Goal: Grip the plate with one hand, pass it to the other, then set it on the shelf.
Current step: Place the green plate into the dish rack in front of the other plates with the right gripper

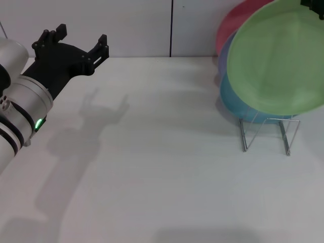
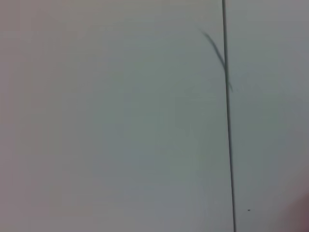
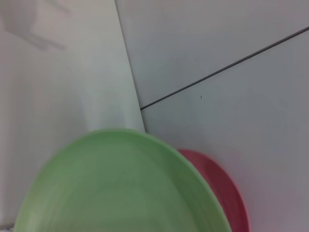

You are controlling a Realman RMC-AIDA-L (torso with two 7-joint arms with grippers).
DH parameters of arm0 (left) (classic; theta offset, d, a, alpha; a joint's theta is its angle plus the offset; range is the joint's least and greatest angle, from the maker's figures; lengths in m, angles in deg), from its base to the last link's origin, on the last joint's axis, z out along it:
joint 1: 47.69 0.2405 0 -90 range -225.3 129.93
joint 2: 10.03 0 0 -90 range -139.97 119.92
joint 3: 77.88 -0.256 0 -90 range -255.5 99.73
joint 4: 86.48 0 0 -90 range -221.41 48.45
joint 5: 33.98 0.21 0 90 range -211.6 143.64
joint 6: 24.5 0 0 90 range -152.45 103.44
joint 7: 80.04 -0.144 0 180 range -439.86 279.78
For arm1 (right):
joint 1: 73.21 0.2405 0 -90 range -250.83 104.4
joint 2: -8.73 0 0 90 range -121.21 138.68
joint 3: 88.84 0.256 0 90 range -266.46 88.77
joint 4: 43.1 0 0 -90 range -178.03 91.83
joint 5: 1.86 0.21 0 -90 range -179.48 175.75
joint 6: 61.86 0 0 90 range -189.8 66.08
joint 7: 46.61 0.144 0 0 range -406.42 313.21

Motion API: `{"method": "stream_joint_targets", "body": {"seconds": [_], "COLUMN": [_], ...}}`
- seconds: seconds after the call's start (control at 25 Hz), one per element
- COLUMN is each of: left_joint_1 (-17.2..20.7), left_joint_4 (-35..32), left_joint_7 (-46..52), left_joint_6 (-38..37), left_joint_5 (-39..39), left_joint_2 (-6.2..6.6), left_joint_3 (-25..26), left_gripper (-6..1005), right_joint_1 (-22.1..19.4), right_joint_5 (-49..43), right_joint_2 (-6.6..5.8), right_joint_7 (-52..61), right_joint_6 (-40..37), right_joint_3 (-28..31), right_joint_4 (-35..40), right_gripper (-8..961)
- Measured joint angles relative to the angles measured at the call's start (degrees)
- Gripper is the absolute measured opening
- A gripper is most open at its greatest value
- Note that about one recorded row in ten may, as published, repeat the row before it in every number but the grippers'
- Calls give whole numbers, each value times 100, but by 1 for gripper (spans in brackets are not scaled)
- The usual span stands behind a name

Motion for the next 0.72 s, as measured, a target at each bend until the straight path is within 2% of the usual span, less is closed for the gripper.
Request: {"method": "stream_joint_targets", "body": {"seconds": [0.72], "left_joint_1": [-11], "left_joint_4": [9], "left_joint_7": [7], "left_joint_6": [54], "left_joint_5": [-13], "left_joint_2": [0], "left_joint_3": [-28], "left_gripper": [860], "right_joint_1": [-137], "right_joint_5": [-3], "right_joint_2": [20], "right_joint_7": [-140], "right_joint_6": [-90], "right_joint_3": [-241], "right_joint_4": [34], "right_gripper": [37]}}
